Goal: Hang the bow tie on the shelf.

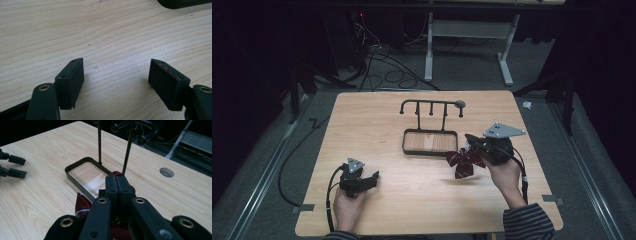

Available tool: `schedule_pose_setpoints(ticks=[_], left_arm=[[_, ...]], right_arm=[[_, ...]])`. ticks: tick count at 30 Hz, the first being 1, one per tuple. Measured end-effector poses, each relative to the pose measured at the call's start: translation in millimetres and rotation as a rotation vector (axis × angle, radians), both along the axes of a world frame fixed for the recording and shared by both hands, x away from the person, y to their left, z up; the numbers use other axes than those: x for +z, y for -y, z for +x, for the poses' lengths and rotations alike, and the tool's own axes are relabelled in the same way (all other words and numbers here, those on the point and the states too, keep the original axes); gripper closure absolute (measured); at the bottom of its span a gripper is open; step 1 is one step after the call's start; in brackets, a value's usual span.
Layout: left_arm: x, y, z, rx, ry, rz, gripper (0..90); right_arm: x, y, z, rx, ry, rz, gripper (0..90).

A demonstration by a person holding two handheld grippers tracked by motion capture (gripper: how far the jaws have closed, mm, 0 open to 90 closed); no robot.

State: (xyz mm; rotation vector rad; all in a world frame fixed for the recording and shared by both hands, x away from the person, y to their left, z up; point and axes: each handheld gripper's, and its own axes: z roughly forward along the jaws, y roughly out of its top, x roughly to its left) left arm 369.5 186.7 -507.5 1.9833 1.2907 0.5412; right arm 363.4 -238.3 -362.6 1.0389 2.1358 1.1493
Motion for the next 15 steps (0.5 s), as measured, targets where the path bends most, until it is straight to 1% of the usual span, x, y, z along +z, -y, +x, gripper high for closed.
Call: schedule_pose_setpoints(ticks=[3,15], left_arm=[[0.0,0.2,0.0,0.000,0.000,0.002,29.2],[0.0,0.3,0.0,0.001,0.001,0.003,29.2]], right_arm=[[0.9,-2.9,1.1,0.007,-0.003,0.006,90.0],[8.7,-15.9,6.0,0.050,0.016,0.017,90.0]])
